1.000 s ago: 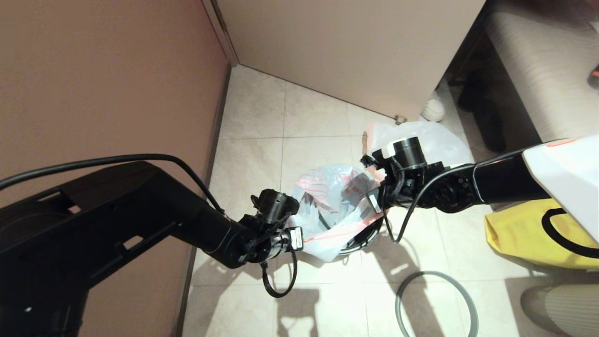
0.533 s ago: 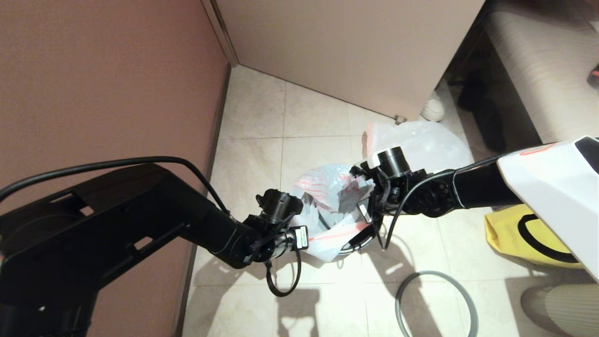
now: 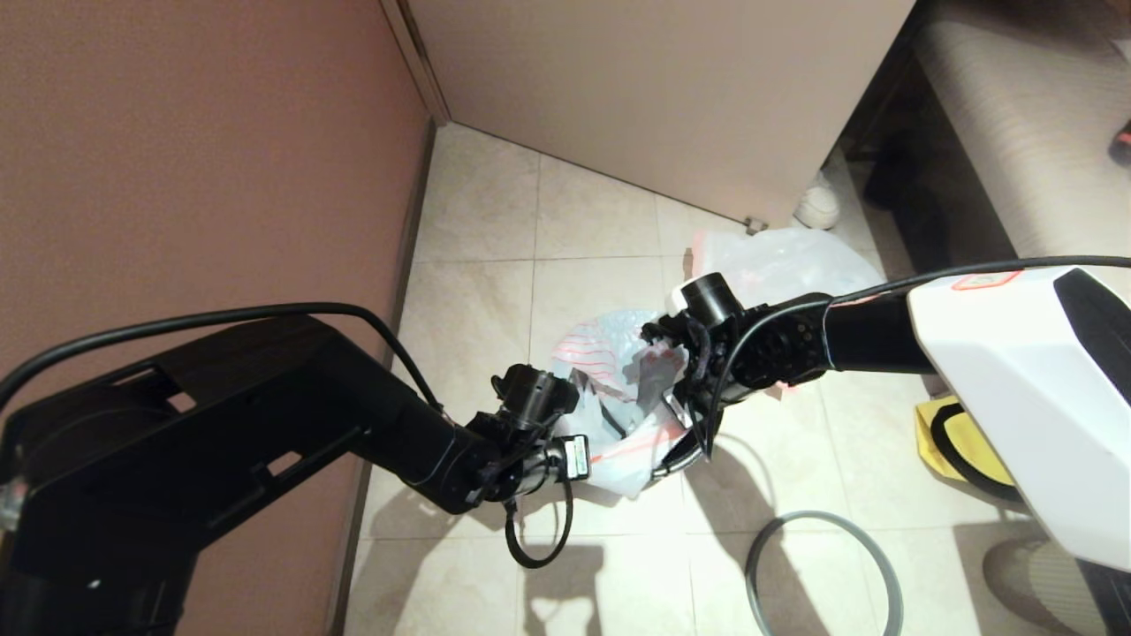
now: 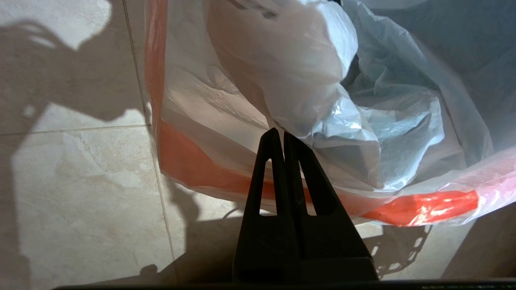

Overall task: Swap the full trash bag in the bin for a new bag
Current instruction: Put the new garbage bag on the trash can

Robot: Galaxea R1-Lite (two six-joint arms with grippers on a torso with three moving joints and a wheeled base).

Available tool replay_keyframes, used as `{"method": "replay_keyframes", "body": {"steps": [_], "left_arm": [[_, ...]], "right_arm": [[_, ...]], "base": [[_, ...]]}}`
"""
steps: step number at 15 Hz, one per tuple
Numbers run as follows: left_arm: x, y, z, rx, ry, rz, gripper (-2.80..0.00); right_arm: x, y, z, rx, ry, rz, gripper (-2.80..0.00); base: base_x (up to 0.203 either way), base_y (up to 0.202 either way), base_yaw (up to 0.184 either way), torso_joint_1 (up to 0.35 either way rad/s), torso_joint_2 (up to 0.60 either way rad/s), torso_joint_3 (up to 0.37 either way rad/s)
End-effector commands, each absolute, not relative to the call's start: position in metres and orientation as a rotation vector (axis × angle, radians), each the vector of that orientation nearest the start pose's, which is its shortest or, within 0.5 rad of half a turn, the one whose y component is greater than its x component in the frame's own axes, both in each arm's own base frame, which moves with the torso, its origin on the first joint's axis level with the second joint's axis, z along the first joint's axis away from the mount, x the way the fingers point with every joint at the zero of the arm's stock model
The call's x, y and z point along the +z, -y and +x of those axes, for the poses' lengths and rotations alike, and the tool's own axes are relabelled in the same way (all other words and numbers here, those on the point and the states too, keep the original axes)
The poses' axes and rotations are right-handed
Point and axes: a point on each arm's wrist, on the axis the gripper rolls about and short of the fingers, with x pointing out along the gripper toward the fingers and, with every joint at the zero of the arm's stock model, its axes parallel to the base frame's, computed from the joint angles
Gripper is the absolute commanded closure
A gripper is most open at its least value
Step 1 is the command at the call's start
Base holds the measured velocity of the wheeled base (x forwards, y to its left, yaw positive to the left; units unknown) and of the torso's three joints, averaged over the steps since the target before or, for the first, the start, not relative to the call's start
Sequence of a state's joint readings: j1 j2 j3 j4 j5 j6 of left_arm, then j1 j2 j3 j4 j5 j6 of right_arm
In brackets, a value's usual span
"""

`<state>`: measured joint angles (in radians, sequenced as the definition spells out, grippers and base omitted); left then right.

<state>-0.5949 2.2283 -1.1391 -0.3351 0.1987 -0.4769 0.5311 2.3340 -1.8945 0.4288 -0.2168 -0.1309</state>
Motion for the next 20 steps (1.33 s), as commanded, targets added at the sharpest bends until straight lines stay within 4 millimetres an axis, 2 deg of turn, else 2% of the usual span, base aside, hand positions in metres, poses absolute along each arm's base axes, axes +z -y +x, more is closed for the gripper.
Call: {"method": "replay_keyframes", "body": {"steps": [1, 4, 11, 18, 20], "left_arm": [[0.048, 0.222, 0.34, -0.202, -0.767, -0.169, 0.0], [0.048, 0.221, 0.34, -0.201, -0.769, -0.171, 0.0], [0.045, 0.221, 0.34, -0.199, -0.776, -0.169, 0.0], [0.038, 0.222, 0.341, -0.195, -0.79, -0.16, 0.0], [0.035, 0.221, 0.342, -0.191, -0.796, -0.158, 0.0]], "right_arm": [[0.134, -0.228, 0.394, 0.35, -0.86, -0.471, 0.0], [0.124, -0.226, 0.391, 0.35, -0.931, -0.501, 0.0], [0.116, -0.22, 0.385, 0.364, -1.04, -0.575, 0.0], [0.082, -0.217, 0.396, 0.324, -1.109, -0.561, 0.0], [0.073, -0.219, 0.404, 0.303, -1.073, -0.513, 0.0]], "base": [[0.0, 0.0, 0.0, 0.0, 0.0, 0.0], [0.0, 0.0, 0.0, 0.0, 0.0, 0.0], [0.0, 0.0, 0.0, 0.0, 0.0, 0.0], [0.0, 0.0, 0.0, 0.0, 0.0, 0.0], [0.0, 0.0, 0.0, 0.0, 0.0, 0.0]]}}
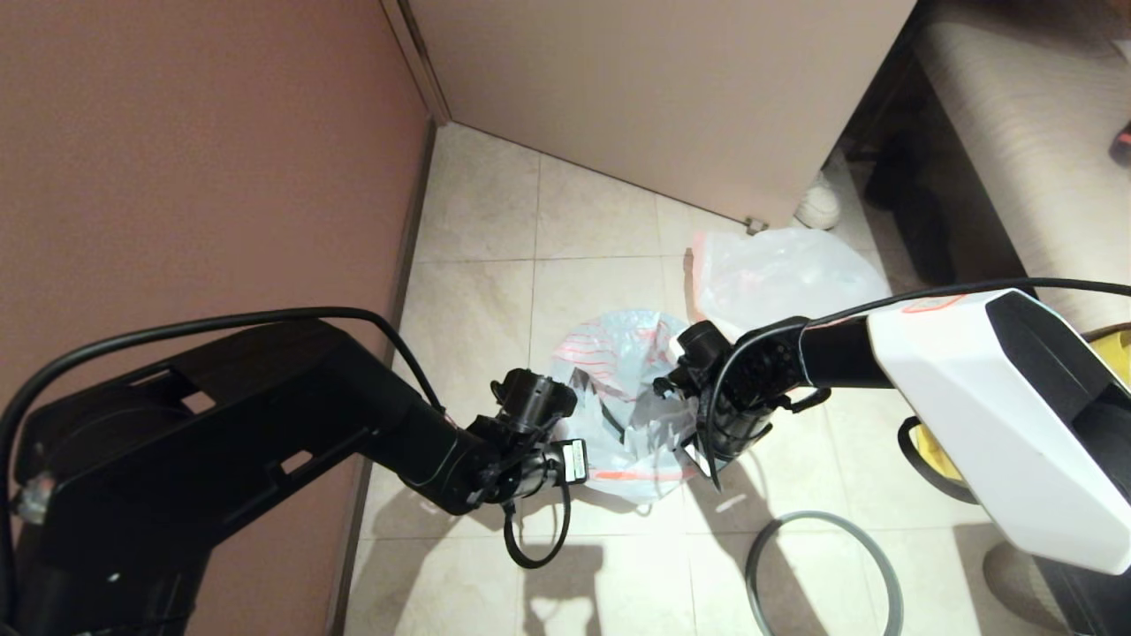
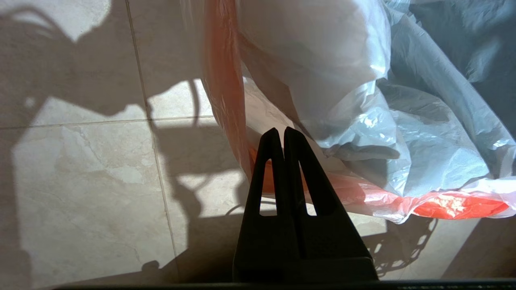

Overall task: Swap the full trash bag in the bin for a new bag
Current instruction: Put the new garbage bag on the trash can

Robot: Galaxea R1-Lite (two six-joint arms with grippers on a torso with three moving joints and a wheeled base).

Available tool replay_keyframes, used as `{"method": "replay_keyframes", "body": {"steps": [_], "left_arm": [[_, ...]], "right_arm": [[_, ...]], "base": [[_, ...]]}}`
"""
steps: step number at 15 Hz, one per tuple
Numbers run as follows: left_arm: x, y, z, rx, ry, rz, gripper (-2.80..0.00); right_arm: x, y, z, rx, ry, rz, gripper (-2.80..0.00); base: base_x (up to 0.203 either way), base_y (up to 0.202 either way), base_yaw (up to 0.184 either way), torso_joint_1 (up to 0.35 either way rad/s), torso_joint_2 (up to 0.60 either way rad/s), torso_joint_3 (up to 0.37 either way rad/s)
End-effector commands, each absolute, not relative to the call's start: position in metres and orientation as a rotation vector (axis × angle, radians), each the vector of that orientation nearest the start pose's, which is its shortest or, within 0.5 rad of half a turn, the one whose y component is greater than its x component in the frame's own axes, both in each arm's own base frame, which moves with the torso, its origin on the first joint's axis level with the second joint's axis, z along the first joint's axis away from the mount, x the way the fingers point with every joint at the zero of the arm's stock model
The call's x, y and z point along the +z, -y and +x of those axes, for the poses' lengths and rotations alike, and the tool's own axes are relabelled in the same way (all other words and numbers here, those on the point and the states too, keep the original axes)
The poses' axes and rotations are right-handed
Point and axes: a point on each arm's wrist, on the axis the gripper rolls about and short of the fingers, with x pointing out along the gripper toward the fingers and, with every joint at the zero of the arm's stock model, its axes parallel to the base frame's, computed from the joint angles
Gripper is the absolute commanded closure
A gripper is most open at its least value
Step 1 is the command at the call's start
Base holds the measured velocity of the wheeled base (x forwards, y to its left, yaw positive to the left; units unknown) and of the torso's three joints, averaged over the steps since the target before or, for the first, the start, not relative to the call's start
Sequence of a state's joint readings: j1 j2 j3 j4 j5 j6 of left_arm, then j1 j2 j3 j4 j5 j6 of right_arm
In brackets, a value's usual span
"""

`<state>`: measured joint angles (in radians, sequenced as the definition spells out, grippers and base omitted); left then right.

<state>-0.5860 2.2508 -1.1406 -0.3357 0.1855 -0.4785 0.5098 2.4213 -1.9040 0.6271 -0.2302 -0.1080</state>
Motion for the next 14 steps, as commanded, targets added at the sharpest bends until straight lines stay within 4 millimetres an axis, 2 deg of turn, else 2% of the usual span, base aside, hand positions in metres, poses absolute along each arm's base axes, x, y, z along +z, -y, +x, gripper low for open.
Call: {"method": "replay_keyframes", "body": {"steps": [1, 5, 9, 11, 14], "left_arm": [[0.033, 0.22, 0.343, -0.186, -0.8, -0.158, 0.0], [0.024, 0.219, 0.344, -0.176, -0.82, -0.149, 0.0], [0.024, 0.203, 0.361, -0.121, -0.804, -0.175, 0.0], [0.042, 0.202, 0.359, -0.133, -0.77, -0.19, 0.0], [0.086, 0.203, 0.339, -0.184, -0.709, -0.205, 0.0]], "right_arm": [[0.072, -0.222, 0.409, 0.287, -1.032, -0.461, 0.0], [0.081, -0.229, 0.429, 0.239, -0.816, -0.266, 0.0], [0.098, -0.233, 0.434, 0.233, -0.689, -0.189, 0.0], [0.121, -0.229, 0.425, 0.228, -0.677, -0.16, 0.0], [0.154, -0.221, 0.388, 0.23, -0.751, -0.144, 0.0]], "base": [[0.0, 0.0, 0.0, 0.0, 0.0, 0.0], [0.0, 0.0, 0.0, 0.0, 0.0, 0.0], [0.0, 0.0, 0.0, 0.0, 0.0, 0.0], [0.0, 0.0, 0.0, 0.0, 0.0, 0.0], [0.0, 0.0, 0.0, 0.0, 0.0, 0.0]]}}
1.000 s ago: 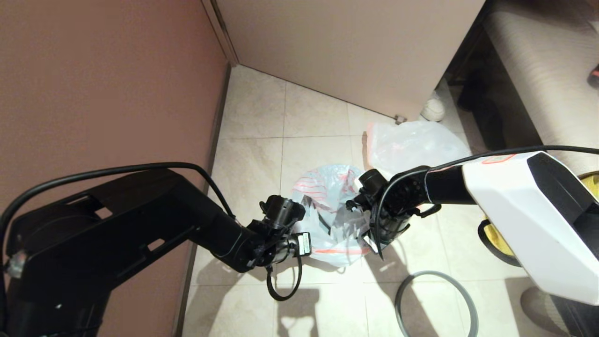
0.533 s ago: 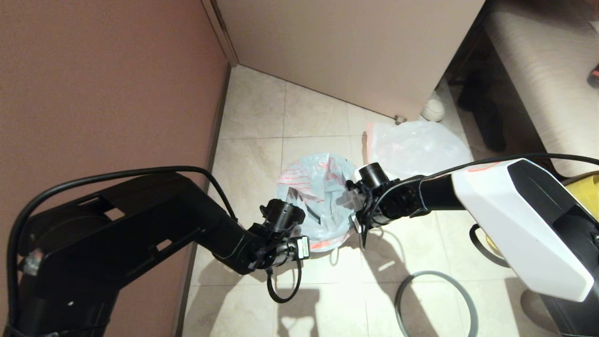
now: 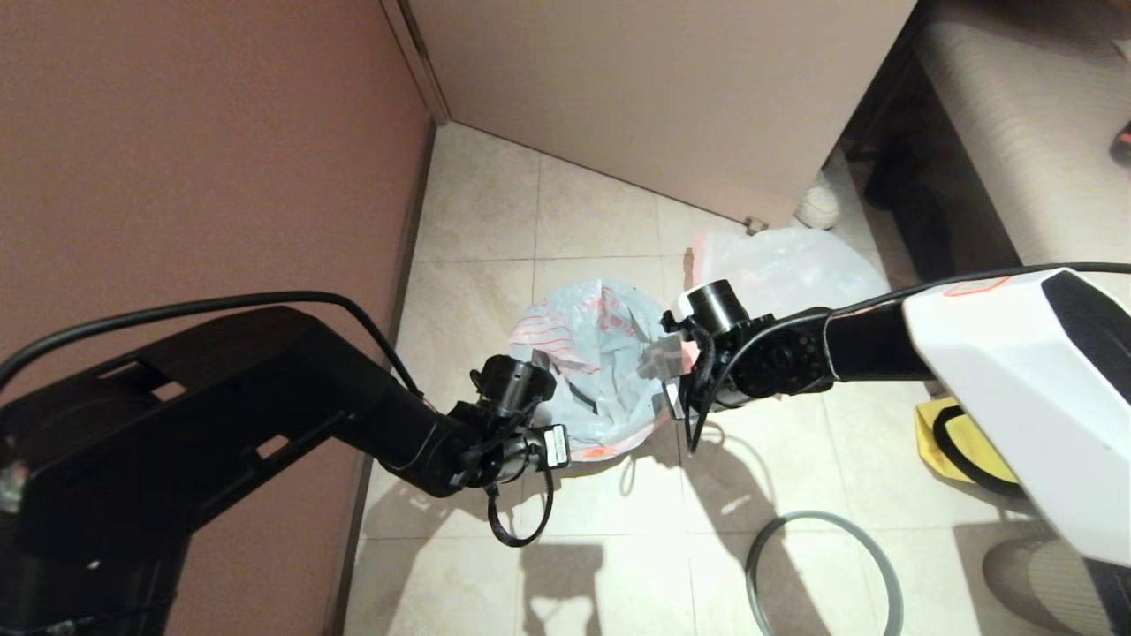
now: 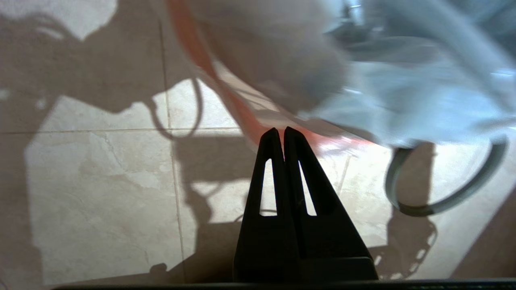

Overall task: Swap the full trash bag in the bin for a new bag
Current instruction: Put the new garbage bag on the trash can, then place the trash can ring on the trash can

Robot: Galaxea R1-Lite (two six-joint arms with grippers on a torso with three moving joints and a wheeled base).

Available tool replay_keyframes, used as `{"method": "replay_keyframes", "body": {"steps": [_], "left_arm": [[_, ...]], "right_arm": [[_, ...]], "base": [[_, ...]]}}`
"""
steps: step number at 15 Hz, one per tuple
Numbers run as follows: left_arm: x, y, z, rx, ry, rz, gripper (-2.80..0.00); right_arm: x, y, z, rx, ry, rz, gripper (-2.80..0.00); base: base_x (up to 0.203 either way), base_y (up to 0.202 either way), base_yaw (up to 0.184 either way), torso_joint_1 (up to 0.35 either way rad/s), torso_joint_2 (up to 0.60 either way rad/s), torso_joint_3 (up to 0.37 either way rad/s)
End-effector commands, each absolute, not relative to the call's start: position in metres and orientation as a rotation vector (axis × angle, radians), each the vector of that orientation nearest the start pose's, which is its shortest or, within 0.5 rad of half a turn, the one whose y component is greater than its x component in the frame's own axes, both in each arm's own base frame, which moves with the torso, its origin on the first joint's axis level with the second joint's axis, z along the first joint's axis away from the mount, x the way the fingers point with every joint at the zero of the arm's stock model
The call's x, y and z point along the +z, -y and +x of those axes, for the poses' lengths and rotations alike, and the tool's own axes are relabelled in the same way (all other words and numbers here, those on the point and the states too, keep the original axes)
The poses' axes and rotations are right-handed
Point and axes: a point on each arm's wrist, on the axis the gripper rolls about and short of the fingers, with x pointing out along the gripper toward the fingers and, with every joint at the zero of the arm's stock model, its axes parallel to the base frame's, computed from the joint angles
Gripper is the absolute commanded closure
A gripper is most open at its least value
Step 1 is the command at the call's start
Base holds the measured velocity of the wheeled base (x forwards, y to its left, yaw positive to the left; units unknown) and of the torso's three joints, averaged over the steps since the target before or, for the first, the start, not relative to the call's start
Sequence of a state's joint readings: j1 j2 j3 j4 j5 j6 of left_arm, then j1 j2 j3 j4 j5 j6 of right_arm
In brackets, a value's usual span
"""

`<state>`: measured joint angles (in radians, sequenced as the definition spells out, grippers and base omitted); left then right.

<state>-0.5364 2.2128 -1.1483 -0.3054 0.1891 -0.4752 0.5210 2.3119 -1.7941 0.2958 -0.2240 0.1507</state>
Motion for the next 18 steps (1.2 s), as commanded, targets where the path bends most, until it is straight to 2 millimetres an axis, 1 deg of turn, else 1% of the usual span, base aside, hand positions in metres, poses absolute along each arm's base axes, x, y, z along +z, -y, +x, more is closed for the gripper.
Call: {"method": "replay_keyframes", "body": {"steps": [1, 2, 3, 5, 6, 8, 10, 11, 12, 13, 14, 15, 16, 17, 18], "left_arm": [[0.096, 0.203, 0.332, -0.198, -0.706, -0.202, 0.0], [0.102, 0.204, 0.326, -0.217, -0.716, -0.2, 0.0], [0.104, 0.203, 0.325, -0.223, -0.718, -0.201, 0.0], [0.117, 0.199, 0.321, -0.23, -0.691, -0.215, 0.0], [0.119, 0.195, 0.321, -0.231, -0.689, -0.224, 0.0], [0.113, 0.189, 0.324, -0.259, -0.723, -0.241, 0.0], [0.107, 0.18, 0.329, -0.293, -0.756, -0.271, 0.0], [0.099, 0.174, 0.336, -0.307, -0.776, -0.29, 0.0], [0.088, 0.167, 0.344, -0.325, -0.805, -0.312, 0.0], [0.076, 0.161, 0.35, -0.36, -0.84, -0.34, 0.0], [0.071, 0.159, 0.347, -0.381, -0.862, -0.349, 0.0], [0.074, 0.159, 0.339, -0.396, -0.867, -0.35, 0.0], [0.072, 0.162, 0.334, -0.421, -0.858, -0.354, 0.0], [0.063, 0.166, 0.331, -0.438, -0.851, -0.35, 0.0], [0.057, 0.169, 0.328, -0.451, -0.84, -0.345, 0.0]], "right_arm": [[0.158, -0.218, 0.374, 0.224, -0.805, -0.145, 0.0], [0.16, -0.215, 0.363, 0.211, -0.843, -0.144, 0.0], [0.163, -0.211, 0.357, 0.204, -0.852, -0.14, 0.0], [0.174, -0.202, 0.34, 0.198, -0.852, -0.14, 0.0], [0.178, -0.198, 0.335, 0.192, -0.852, -0.138, 0.0], [0.181, -0.191, 0.335, 0.155, -0.851, -0.095, 0.0], [0.176, -0.181, 0.344, 0.131, -0.862, -0.08, 0.0], [0.167, -0.177, 0.351, 0.114, -0.879, -0.079, 0.0], [0.15, -0.172, 0.362, 0.084, -0.917, -0.087, 0.0], [0.131, -0.157, 0.374, 0.04, -0.965, -0.098, 0.0], [0.116, -0.138, 0.379, -0.002, -1.017, -0.111, 0.0], [0.103, -0.124, 0.373, -0.029, -1.073, -0.129, 0.0], [0.087, -0.11, 0.365, -0.052, -1.136, -0.154, 0.0], [0.068, -0.095, 0.362, -0.065, -1.178, -0.182, 0.0], [0.051, -0.078, 0.363, -0.068, -1.195, -0.218, 0.0]], "base": [[0.0, 0.0, 0.0, 0.0, 0.0, 0.0], [0.0, 0.0, 0.0, 0.0, 0.0, 0.0], [0.0, 0.0, 0.0, 0.0, 0.0, 0.0], [0.0, 0.0, 0.0, 0.0, 0.0, 0.0], [0.0, 0.0, 0.0, 0.0, 0.0, 0.0], [0.0, 0.0, 0.0, 0.0, 0.0, 0.0], [0.0, 0.0, 0.0, 0.0, 0.0, 0.0], [0.0, 0.0, 0.0, 0.0, 0.0, 0.0], [0.0, 0.0, 0.0, 0.0, 0.0, 0.0], [0.0, 0.0, 0.0, 0.0, 0.0, 0.0], [0.0, 0.0, 0.0, 0.0, 0.0, 0.0], [0.0, 0.0, 0.0, 0.0, 0.0, 0.0], [0.0, 0.0, 0.0, 0.0, 0.0, 0.0], [0.0, 0.0, 0.0, 0.0, 0.0, 0.0], [0.0, 0.0, 0.0, 0.0, 0.0, 0.0]]}}
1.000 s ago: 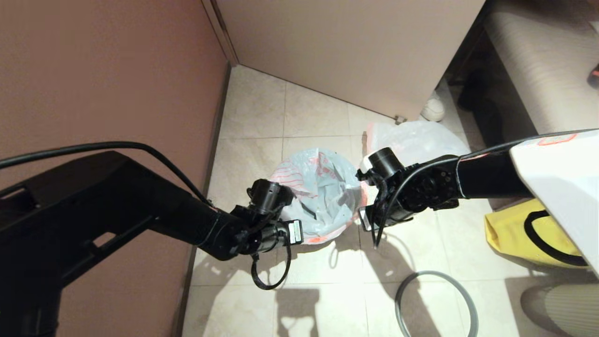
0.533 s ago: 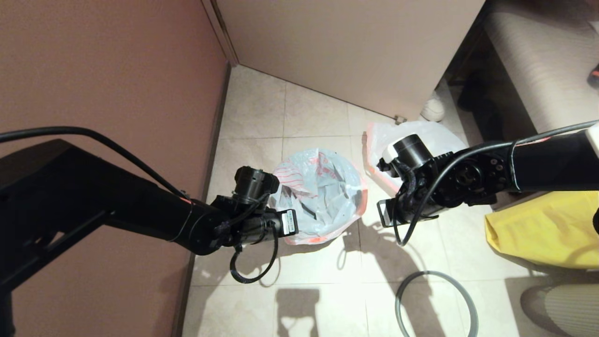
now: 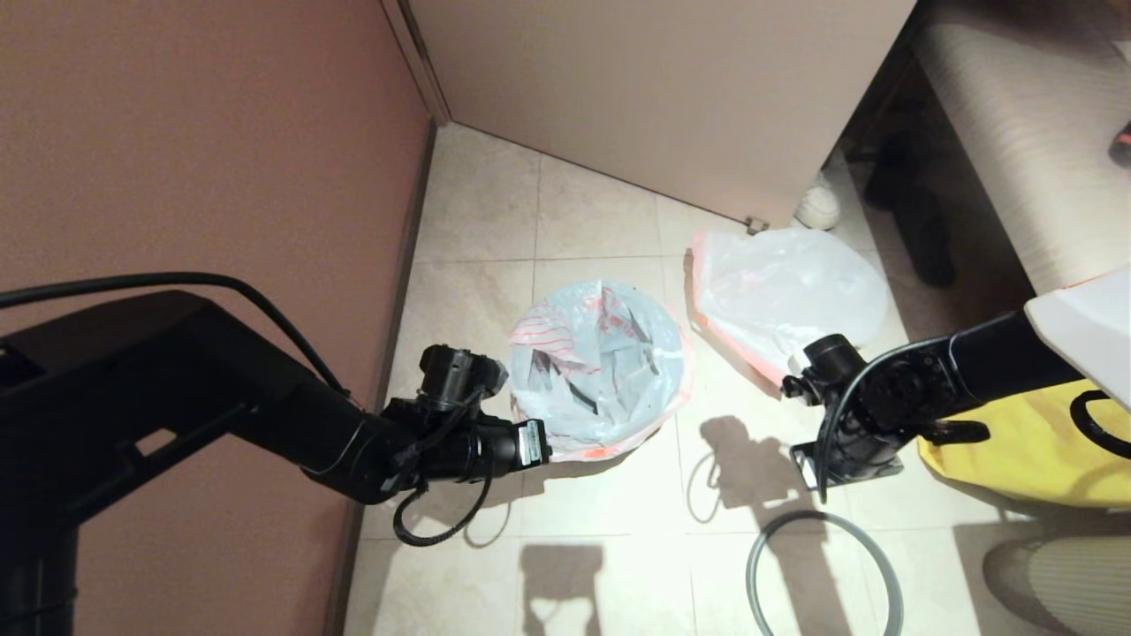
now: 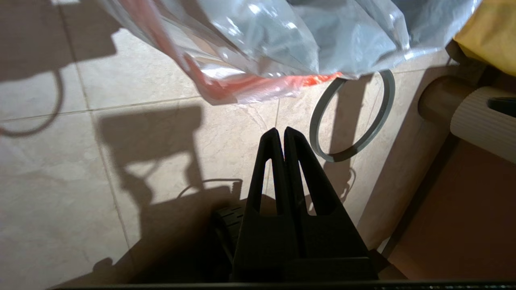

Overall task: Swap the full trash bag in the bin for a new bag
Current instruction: Place the trash can ring on the trash can

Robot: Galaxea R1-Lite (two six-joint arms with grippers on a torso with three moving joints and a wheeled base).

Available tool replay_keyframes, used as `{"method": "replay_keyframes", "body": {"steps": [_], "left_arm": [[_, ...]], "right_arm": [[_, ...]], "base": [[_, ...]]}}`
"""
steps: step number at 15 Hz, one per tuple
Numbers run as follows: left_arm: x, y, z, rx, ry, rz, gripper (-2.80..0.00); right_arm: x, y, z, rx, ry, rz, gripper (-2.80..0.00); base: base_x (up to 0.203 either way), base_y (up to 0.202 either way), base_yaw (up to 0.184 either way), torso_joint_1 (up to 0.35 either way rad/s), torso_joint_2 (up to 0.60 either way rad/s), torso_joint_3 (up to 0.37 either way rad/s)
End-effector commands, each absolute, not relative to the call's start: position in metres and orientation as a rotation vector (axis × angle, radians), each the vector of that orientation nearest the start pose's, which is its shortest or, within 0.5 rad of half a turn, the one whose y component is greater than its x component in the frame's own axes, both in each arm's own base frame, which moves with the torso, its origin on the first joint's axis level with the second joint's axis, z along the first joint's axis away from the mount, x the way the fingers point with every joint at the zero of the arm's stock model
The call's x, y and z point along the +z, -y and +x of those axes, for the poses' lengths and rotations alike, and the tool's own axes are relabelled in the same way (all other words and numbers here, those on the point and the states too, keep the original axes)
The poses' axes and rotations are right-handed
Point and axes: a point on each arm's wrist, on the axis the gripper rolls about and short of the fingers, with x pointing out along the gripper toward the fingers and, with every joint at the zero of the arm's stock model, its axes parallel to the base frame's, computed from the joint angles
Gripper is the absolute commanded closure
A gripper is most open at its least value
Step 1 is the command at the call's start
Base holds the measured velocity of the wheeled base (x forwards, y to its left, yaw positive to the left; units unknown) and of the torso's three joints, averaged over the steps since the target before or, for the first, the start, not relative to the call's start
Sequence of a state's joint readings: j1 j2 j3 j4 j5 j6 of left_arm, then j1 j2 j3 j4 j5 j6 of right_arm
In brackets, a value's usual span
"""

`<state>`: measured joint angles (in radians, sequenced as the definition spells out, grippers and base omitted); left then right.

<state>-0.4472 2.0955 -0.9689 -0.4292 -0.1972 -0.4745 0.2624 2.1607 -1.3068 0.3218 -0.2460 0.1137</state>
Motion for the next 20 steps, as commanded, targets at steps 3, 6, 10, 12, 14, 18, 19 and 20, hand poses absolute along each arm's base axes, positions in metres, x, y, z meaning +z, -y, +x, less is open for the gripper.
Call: {"method": "replay_keyframes", "body": {"steps": [3, 6, 10, 12, 14, 18, 19, 20], "left_arm": [[0.051, 0.169, 0.328, -0.457, -0.825, -0.345, 0.0], [0.051, 0.169, 0.327, -0.457, -0.825, -0.345, 0.0], [0.05, 0.171, 0.325, -0.462, -0.83, -0.341, 0.0], [0.05, 0.171, 0.325, -0.464, -0.831, -0.338, 0.0], [0.049, 0.173, 0.324, -0.468, -0.834, -0.332, 0.0], [0.047, 0.175, 0.324, -0.47, -0.84, -0.327, 0.0], [0.047, 0.176, 0.322, -0.474, -0.843, -0.324, 0.0], [0.046, 0.177, 0.321, -0.476, -0.845, -0.322, 0.0]], "right_arm": [[0.024, -0.038, 0.361, -0.041, -1.277, -0.343, 0.0], [0.004, -0.004, 0.362, 0.011, -1.372, -0.468, 0.0], [-0.036, 0.006, 0.378, 0.092, -1.431, -0.571, 0.0], [-0.06, 0.002, 0.381, 0.166, -1.473, -0.64, 0.0], [-0.071, 0.001, 0.378, 0.269, -1.507, -0.734, 0.0], [-0.079, 0.005, 0.394, 0.414, -1.471, -0.895, 0.0], [-0.081, 0.005, 0.404, 0.428, -1.447, -0.922, 0.0], [-0.087, 0.004, 0.41, 0.456, -1.433, -0.937, 0.0]], "base": [[0.0, 0.0, 0.0, 0.0, 0.0, 0.0], [0.0, 0.0, 0.0, 0.0, 0.0, 0.0], [0.0, 0.0, 0.0, 0.0, 0.0, 0.0], [0.0, 0.0, 0.0, 0.0, 0.0, 0.0], [0.0, 0.0, 0.0, 0.0, 0.0, 0.0], [0.0, 0.0, 0.0, 0.0, 0.0, 0.0], [0.0, 0.0, 0.0, 0.0, 0.0, 0.0], [0.0, 0.0, 0.0, 0.0, 0.0, 0.0]]}}
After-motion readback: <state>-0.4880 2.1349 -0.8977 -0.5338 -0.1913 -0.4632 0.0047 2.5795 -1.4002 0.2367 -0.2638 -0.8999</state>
